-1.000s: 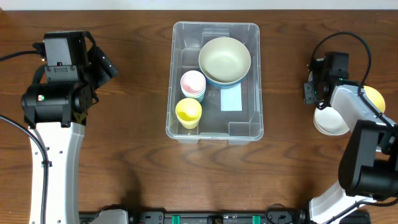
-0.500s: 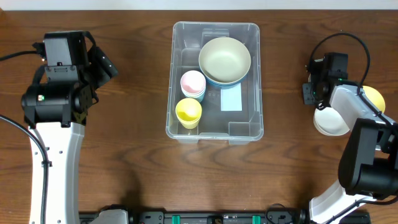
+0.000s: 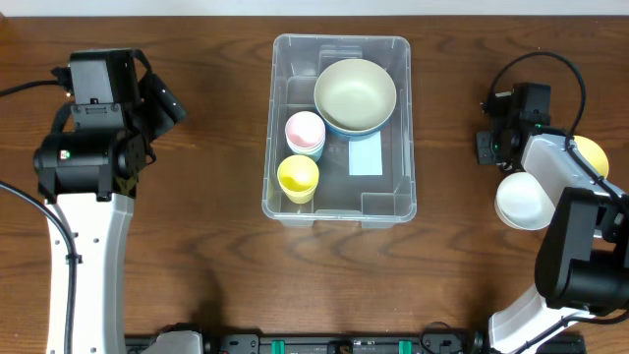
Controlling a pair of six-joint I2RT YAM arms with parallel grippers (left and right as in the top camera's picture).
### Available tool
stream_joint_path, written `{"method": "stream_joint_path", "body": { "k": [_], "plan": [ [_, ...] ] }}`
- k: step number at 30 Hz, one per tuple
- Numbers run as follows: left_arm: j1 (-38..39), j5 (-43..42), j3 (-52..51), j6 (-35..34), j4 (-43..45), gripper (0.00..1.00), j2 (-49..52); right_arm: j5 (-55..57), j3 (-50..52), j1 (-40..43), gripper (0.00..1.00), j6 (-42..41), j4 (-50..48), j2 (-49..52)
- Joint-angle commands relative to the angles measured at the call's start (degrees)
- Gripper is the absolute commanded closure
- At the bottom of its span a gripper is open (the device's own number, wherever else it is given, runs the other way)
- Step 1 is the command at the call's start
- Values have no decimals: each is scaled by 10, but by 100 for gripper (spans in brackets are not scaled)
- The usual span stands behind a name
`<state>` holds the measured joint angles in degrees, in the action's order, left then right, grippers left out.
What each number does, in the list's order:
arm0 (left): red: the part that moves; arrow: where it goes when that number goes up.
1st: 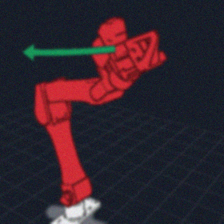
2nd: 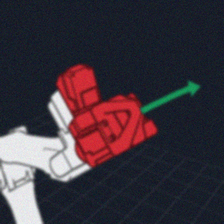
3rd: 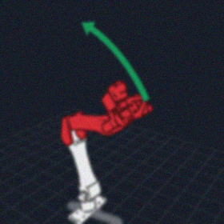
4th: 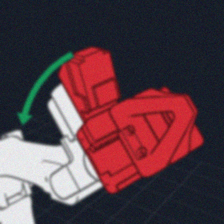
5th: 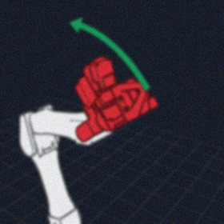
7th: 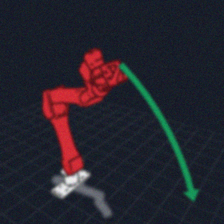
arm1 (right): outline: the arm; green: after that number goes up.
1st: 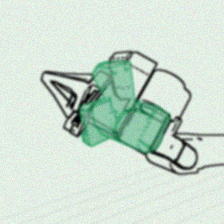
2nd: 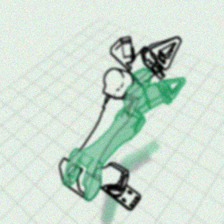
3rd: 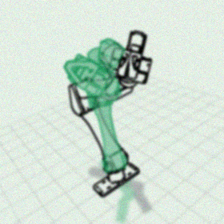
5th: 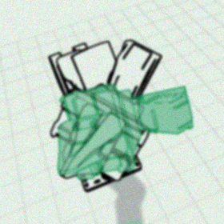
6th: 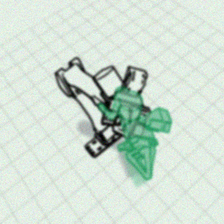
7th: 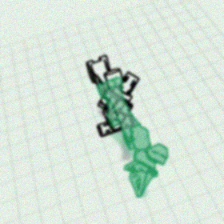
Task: Pack container
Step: 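Lower the right gripper and close it on the light blue bowl's rim, then carry the light blue bowl left and set it in the bin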
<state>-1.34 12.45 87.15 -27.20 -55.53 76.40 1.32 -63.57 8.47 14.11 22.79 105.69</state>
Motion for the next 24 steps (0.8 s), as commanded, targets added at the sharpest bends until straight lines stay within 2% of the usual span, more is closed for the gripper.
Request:
{"method": "stream_joint_path", "body": {
  "k": [1, 13, 19, 24],
  "plan": [
    [-2, 9, 7, -1, -1, 2, 3, -33, -3, -3, 99, -8, 1, 1],
    [-2, 9, 7, -1, -1, 2, 3, -22, -68, -69, 99, -25, 85, -97],
    [-2, 9, 7, -1, -1, 2, 3, -22, -112, -139, 99, -24, 136, -174],
    [-2, 9, 7, -1, -1, 2, 3, -19, -138, -217, 99, 13, 174, -228]
  ]
}}
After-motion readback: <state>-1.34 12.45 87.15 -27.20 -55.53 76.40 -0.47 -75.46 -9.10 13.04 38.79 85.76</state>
